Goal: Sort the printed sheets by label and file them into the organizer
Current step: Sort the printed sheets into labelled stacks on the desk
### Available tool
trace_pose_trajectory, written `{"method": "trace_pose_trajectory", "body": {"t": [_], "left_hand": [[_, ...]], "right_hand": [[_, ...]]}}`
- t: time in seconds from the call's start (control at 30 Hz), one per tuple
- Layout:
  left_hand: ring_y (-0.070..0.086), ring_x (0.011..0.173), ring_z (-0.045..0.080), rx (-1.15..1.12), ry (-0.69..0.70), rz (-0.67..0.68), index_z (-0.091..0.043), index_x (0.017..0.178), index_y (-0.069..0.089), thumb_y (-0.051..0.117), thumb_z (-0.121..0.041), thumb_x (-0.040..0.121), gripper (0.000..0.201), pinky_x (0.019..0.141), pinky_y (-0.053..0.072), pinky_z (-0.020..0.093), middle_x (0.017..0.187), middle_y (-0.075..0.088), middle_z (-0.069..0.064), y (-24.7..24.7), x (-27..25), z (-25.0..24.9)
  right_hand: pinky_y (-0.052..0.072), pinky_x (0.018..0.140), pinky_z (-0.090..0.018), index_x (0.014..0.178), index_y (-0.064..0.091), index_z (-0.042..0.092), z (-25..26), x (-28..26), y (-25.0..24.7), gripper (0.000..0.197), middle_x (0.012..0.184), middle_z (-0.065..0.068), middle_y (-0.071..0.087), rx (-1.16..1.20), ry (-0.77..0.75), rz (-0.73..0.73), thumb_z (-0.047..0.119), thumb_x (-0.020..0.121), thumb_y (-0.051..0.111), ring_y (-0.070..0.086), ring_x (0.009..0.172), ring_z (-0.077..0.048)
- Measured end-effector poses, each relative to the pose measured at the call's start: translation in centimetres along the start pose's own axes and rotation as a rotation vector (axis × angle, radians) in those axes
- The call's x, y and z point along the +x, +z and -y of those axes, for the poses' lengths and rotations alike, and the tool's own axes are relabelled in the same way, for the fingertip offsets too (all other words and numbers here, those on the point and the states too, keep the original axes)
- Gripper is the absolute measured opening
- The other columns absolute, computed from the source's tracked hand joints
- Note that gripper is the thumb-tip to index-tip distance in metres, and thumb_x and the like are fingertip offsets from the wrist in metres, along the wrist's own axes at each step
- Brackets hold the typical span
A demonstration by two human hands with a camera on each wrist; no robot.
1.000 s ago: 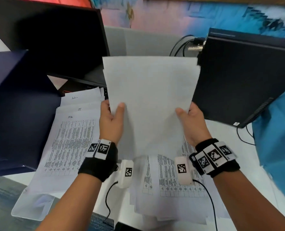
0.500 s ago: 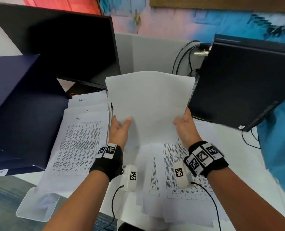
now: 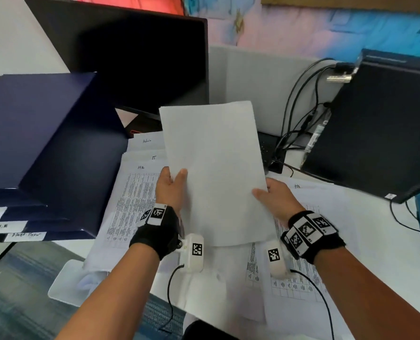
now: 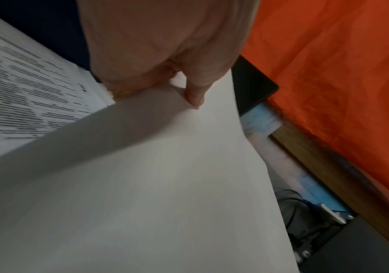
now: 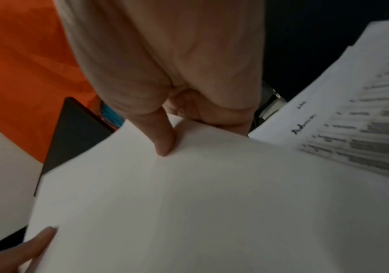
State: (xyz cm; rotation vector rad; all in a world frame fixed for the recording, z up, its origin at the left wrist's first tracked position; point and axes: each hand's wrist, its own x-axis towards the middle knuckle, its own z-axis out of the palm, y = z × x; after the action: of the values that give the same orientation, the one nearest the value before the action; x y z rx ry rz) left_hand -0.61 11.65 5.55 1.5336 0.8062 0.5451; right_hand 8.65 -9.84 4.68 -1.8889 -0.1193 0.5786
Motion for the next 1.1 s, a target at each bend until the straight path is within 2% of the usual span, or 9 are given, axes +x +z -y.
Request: {"method": "trace_pose_trajectory", "body": {"t": [0.2,0.33,0.43,0.57,0.63,0.8,0.9,1.0,1.1], "left_hand": [[0.059,0.075,0.027,0.277,-0.199,0.147,-0.015,0.109,0.047,0.052,-0.017,0.092,0.018,0.077,0.052,0.043,0.085,0.061,0.009,-2.2,1.5,4.2],[0.058,0.086,0.025,0.680,-0.114,0.169,-0.012,0.113,0.051,0.053,-0.019,0.090,0.024,0.076,0.046,0.029,0.099,0.062,0.005,-3.2,1.9,6.2],[0.051,0.098,0.024,0.968,-0.040,0.188,-0.017,0.102,0.054,0.058,-0.032,0.085,0.023,0.083,0.047,0.034,0.111,0.058,0.007,-3.4,2.3,6.5],[0.039,0.125,0.031,1.243,-0.093,0.267,-0.010,0.133,0.037,0.059,-0.063,0.075,0.081,0.097,0.042,0.048,0.136,0.040,0.011,-2.5,2.5,6.8],[0.036,0.128,0.031,1.270,-0.123,0.255,-0.008,0.137,0.030,0.062,-0.060,0.074,0.087,0.099,0.041,0.049,0.138,0.037,0.012,-2.2,2.5,7.0],[0.043,0.120,0.031,1.223,-0.122,0.178,-0.002,0.130,0.037,0.059,-0.034,0.082,0.062,0.096,0.041,0.040,0.130,0.044,0.015,-1.7,2.6,7.2],[0.053,0.101,0.034,1.022,-0.055,0.121,0.004,0.111,0.048,0.051,-0.015,0.085,0.032,0.080,0.043,0.036,0.111,0.055,0.020,-2.6,2.9,7.7],[0.054,0.085,0.032,0.844,-0.026,0.149,0.000,0.090,0.045,0.045,-0.008,0.089,0.008,0.068,0.042,0.034,0.091,0.051,0.017,-4.7,3.0,7.9],[0.049,0.068,0.026,0.689,-0.063,0.100,-0.004,0.092,0.038,0.041,-0.004,0.091,0.003,0.056,0.035,0.028,0.076,0.048,0.011,-6.4,2.5,7.9]], "right_hand": [[0.051,0.090,-0.036,0.104,0.058,0.011,-3.3,1.3,1.7,0.018,0.107,-0.005,0.063,-0.185,0.201,-0.060,0.008,0.089,0.049,0.060,0.098,-0.025],[0.046,0.097,-0.038,0.120,0.052,0.000,-5.4,1.9,1.4,0.034,0.123,-0.015,0.058,-0.340,0.280,-0.165,0.006,0.087,0.044,0.055,0.111,-0.032],[0.041,0.105,-0.039,0.134,0.044,0.001,-6.3,2.0,1.4,0.046,0.139,-0.016,0.047,-0.395,0.334,-0.154,0.010,0.089,0.044,0.047,0.125,-0.033],[0.037,0.102,-0.032,0.141,0.037,0.001,-6.5,2.0,1.3,0.049,0.146,-0.015,0.040,-0.432,0.385,-0.111,0.010,0.093,0.044,0.042,0.131,-0.031],[0.035,0.104,-0.032,0.142,0.034,0.001,-6.6,2.3,1.2,0.051,0.148,-0.015,0.037,-0.411,0.407,-0.105,0.010,0.093,0.044,0.039,0.133,-0.031],[0.031,0.110,-0.034,0.142,0.033,0.000,-7.2,2.9,0.4,0.051,0.146,-0.012,0.039,-0.337,0.422,-0.098,0.010,0.094,0.048,0.039,0.133,-0.030],[0.042,0.102,-0.038,0.124,0.050,0.002,-7.7,3.1,0.3,0.033,0.129,-0.012,0.055,-0.274,0.410,-0.109,0.007,0.092,0.050,0.053,0.112,-0.030],[0.044,0.100,-0.041,0.124,0.050,0.002,-7.8,3.1,0.5,0.033,0.121,-0.011,0.057,-0.237,0.398,-0.106,0.007,0.092,0.051,0.054,0.113,-0.032],[0.045,0.101,-0.044,0.126,0.050,0.003,-7.3,3.1,0.9,0.035,0.122,-0.011,0.057,-0.178,0.405,-0.111,0.005,0.091,0.052,0.054,0.113,-0.032]]}}
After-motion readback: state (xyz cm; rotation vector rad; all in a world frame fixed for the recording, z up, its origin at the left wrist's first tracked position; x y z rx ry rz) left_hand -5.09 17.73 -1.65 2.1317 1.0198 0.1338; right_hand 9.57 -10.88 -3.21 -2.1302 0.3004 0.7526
